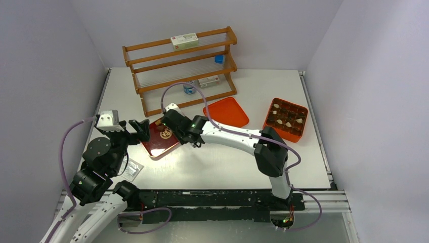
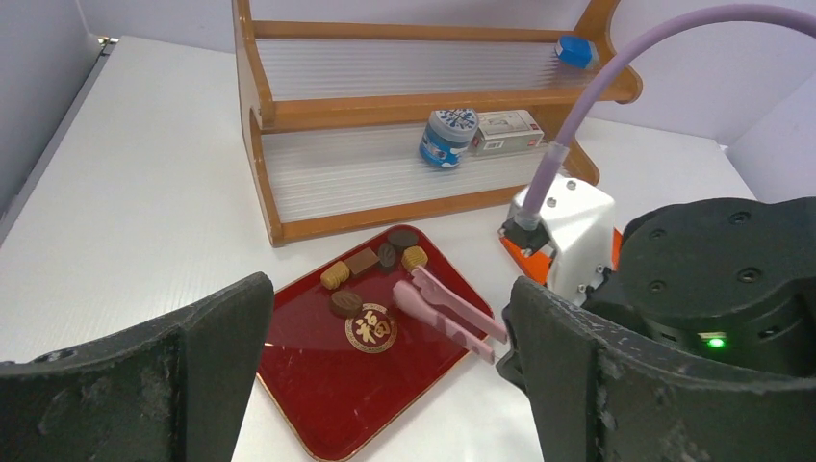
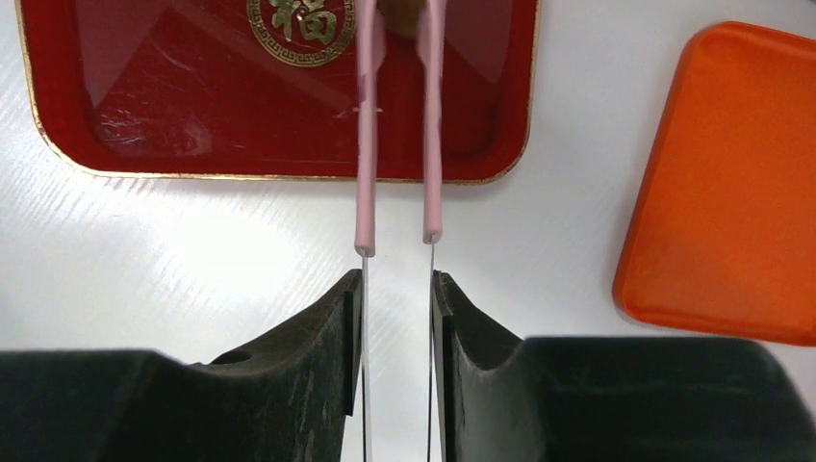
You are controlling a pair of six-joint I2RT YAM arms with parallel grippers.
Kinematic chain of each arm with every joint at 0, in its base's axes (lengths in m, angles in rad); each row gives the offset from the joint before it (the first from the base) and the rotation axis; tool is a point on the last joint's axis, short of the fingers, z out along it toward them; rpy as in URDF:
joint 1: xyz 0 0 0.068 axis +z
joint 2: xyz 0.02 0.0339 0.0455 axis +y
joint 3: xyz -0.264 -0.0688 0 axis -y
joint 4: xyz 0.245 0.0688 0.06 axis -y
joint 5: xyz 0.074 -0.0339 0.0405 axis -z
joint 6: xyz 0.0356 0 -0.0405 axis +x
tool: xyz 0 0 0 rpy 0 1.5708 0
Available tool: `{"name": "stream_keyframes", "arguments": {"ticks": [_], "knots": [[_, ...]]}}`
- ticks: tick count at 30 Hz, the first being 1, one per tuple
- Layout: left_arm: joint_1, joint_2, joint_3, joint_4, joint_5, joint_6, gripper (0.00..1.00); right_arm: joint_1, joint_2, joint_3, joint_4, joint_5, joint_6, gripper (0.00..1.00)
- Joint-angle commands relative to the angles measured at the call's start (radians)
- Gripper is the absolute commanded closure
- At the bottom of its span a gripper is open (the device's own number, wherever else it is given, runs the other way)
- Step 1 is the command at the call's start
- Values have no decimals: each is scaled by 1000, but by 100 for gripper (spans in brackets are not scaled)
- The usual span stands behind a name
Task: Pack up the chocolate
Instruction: Pick up the fake chocolate from the plate.
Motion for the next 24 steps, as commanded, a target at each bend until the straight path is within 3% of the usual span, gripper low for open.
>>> {"name": "stream_keyframes", "arguments": {"ticks": [1, 7, 11, 24], "knots": [[4, -3, 1, 31, -13, 8, 2, -2, -81, -16, -24, 23, 42, 67], [5, 20, 6, 30, 8, 14, 2, -21, -151, -35, -89, 59, 105, 67], [5, 22, 10, 25, 9, 14, 2, -27, -175, -69, -44, 29, 74, 67], [5, -62, 2, 19, -54, 0, 2, -11, 19, 127, -111, -9, 125, 63]]}}
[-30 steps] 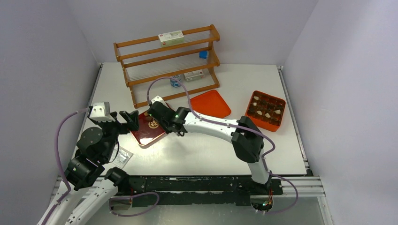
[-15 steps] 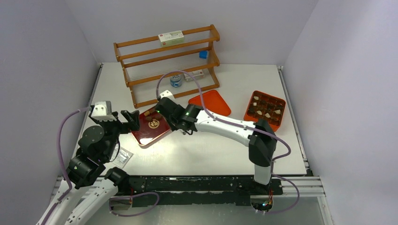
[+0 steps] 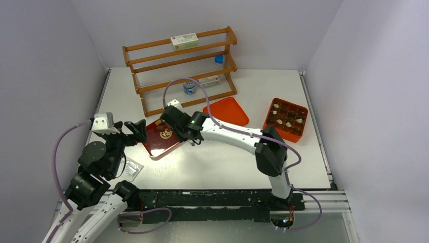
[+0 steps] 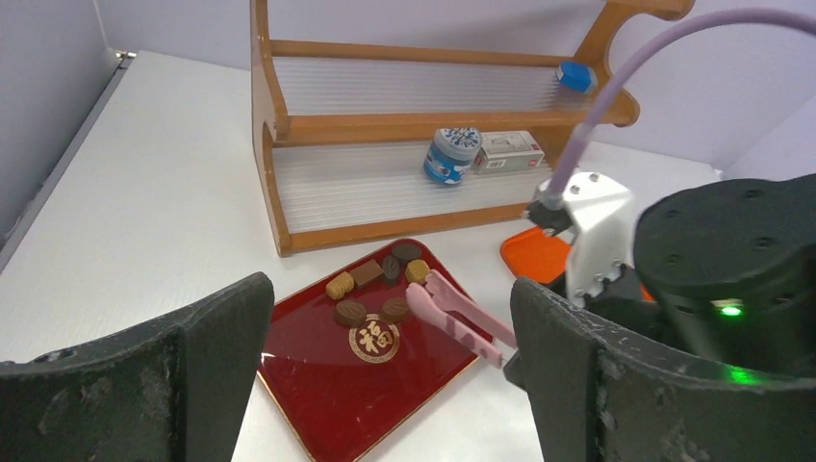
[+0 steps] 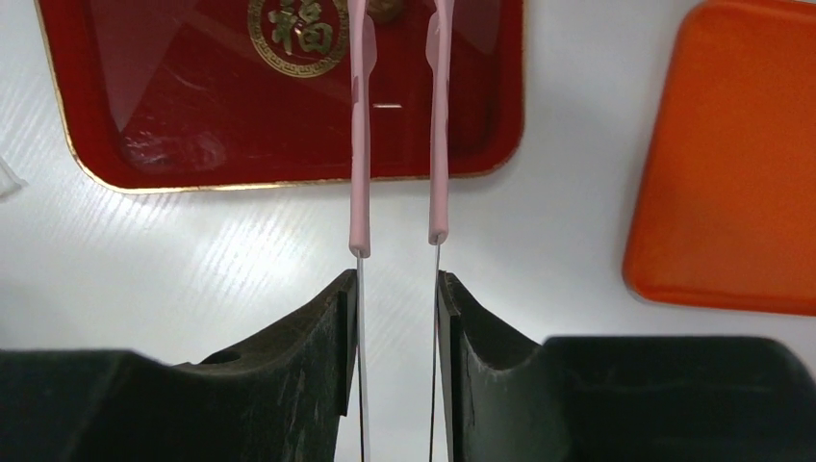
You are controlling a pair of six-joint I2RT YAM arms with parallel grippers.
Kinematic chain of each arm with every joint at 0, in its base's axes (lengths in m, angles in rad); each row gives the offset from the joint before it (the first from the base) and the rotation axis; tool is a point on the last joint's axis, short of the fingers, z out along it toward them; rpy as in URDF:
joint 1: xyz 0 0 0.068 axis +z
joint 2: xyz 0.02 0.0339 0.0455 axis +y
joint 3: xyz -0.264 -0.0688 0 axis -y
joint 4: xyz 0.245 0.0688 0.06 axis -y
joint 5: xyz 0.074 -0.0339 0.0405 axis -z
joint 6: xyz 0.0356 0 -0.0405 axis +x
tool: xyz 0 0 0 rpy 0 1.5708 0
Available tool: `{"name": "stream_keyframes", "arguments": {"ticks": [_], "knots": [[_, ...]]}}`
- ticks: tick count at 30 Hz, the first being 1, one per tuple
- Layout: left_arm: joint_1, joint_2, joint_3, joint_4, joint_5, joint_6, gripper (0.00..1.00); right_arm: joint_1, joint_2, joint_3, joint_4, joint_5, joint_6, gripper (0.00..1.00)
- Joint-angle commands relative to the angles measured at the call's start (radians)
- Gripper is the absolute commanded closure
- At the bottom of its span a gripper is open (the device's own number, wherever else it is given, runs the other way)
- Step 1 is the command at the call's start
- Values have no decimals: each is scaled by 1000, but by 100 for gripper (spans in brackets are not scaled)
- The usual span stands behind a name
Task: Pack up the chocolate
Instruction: Pick up the fake chocolate from the plate.
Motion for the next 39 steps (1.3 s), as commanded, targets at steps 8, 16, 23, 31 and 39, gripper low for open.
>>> {"name": "stream_keyframes", "arguments": {"ticks": [8, 16, 23, 31, 39], "knots": [[4, -21, 1, 28, -23, 7, 2, 7, 93, 104, 1, -19, 9, 61], [4, -17, 1, 28, -22, 8, 2, 8, 135, 133, 15, -20, -46, 58], [5, -18, 1, 28, -29, 8, 2, 15, 177, 183, 3, -19, -65, 57], [4, -30, 1, 28, -35, 9, 2, 31, 209, 205, -42, 29, -76, 65], [4, -34, 1, 28, -37, 8, 2, 45, 169, 181, -52, 51, -58, 67]]}}
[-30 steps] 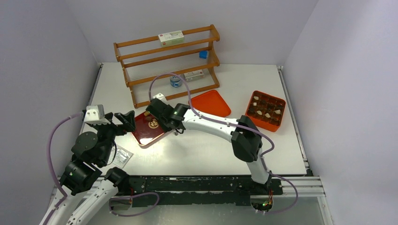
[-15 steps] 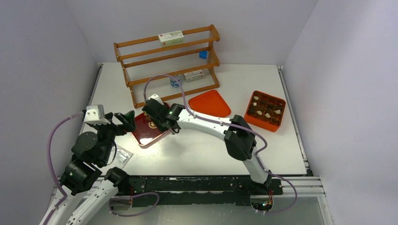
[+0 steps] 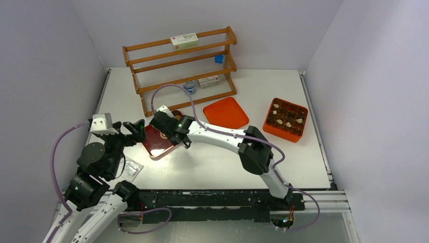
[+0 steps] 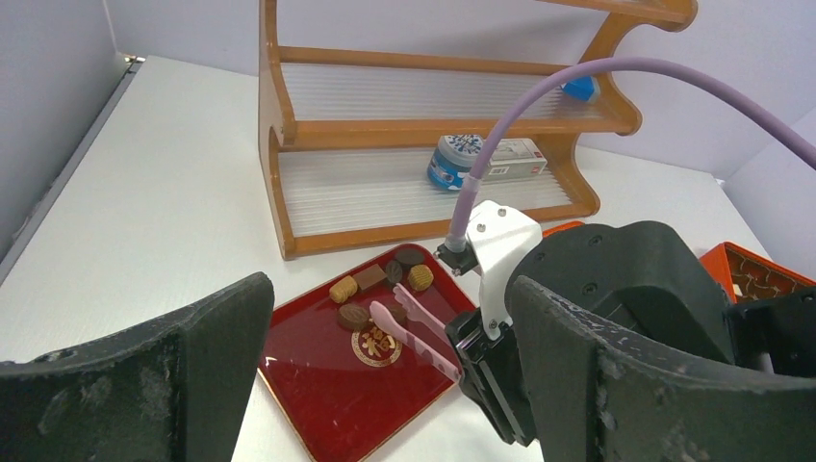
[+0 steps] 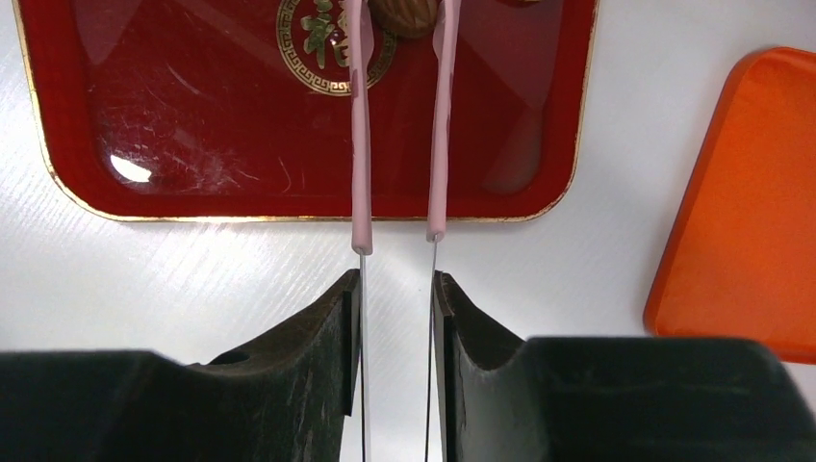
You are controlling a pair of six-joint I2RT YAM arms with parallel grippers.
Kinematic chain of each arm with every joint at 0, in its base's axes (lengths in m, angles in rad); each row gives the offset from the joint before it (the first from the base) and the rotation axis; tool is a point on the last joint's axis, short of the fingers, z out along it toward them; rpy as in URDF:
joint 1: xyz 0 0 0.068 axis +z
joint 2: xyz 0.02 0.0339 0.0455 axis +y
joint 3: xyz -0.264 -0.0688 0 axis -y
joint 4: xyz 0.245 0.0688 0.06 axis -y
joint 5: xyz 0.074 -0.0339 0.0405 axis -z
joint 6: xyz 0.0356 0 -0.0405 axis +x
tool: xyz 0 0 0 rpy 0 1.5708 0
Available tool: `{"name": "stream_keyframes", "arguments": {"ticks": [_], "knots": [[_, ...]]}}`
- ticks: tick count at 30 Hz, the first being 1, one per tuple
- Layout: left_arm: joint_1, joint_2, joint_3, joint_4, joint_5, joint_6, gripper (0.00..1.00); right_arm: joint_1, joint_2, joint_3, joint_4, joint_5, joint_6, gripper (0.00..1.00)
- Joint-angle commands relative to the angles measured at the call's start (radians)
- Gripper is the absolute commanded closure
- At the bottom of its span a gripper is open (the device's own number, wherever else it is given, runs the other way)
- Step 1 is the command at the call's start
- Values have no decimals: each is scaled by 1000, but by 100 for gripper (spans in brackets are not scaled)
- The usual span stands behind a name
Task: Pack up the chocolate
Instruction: Pick up the fake chocolate from the plate.
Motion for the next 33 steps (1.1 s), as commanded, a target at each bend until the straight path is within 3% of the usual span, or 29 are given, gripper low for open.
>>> {"name": "stream_keyframes", "arguments": {"ticks": [1, 33], "knots": [[4, -14, 1, 26, -18, 8, 2, 6, -34, 2, -14, 30, 7, 67], [4, -14, 0, 26, -18, 10, 2, 4, -120, -53, -23, 9, 14, 69]]}}
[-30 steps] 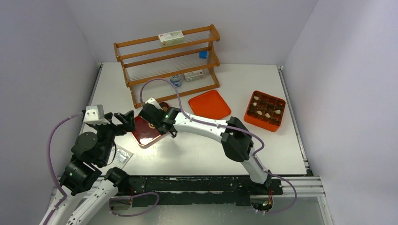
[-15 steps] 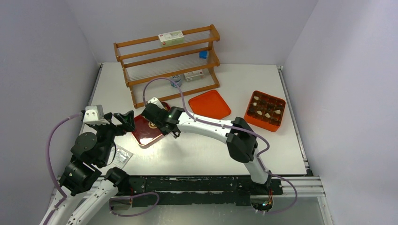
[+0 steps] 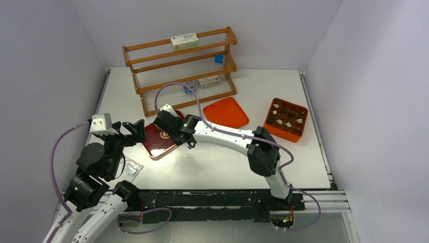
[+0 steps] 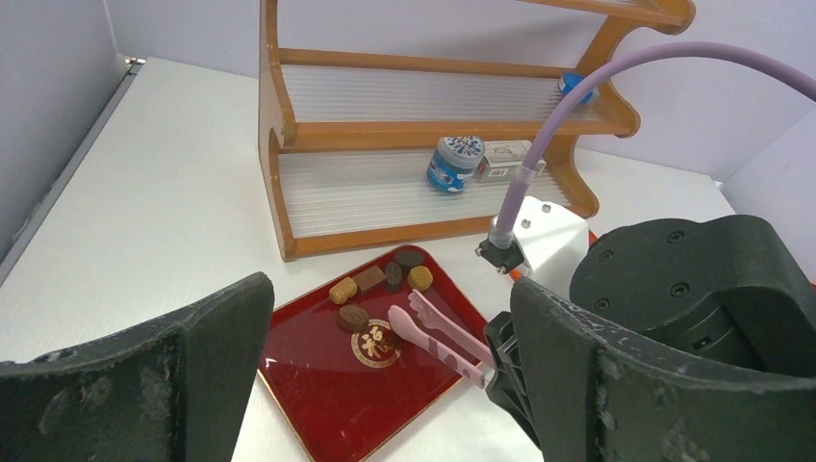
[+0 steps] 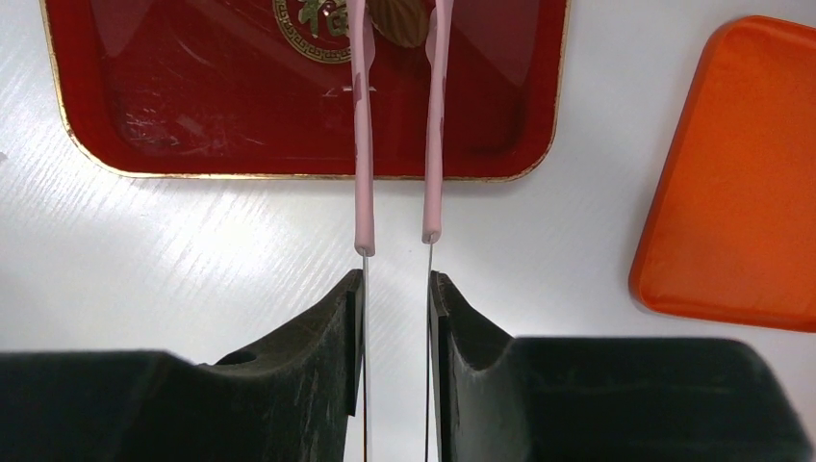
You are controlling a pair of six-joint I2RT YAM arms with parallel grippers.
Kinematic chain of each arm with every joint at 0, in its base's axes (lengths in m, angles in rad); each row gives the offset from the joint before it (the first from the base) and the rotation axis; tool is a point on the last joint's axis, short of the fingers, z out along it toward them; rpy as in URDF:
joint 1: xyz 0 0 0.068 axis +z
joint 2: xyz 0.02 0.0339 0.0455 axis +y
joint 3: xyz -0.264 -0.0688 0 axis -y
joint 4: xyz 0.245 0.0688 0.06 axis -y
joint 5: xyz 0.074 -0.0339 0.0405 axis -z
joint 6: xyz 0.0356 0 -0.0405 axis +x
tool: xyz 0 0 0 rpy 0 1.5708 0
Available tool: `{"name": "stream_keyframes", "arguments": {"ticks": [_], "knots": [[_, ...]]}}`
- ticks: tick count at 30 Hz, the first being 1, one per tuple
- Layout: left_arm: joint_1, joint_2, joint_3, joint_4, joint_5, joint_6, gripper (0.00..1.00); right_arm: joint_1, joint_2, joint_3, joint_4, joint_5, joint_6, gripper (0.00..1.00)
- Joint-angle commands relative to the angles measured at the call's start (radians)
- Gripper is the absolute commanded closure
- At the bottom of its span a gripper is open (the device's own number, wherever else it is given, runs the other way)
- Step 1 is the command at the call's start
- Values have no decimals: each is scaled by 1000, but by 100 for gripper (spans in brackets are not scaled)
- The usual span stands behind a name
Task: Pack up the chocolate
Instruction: Pick up the fake chocolate from the plate.
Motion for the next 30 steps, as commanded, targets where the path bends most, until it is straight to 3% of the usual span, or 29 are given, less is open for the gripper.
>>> {"name": "stream_keyframes", "arguments": {"ticks": [1, 18, 30], "knots": [[4, -8, 0, 26, -19, 11, 2, 0, -30, 14, -5, 20, -1, 69], [4, -1, -8, 35, 23, 8, 2, -80, -195, -68, -136, 105, 132, 70], [-30, -21, -21, 51, 57, 13, 2, -250, -466, -248, -313, 178, 282, 72]]}}
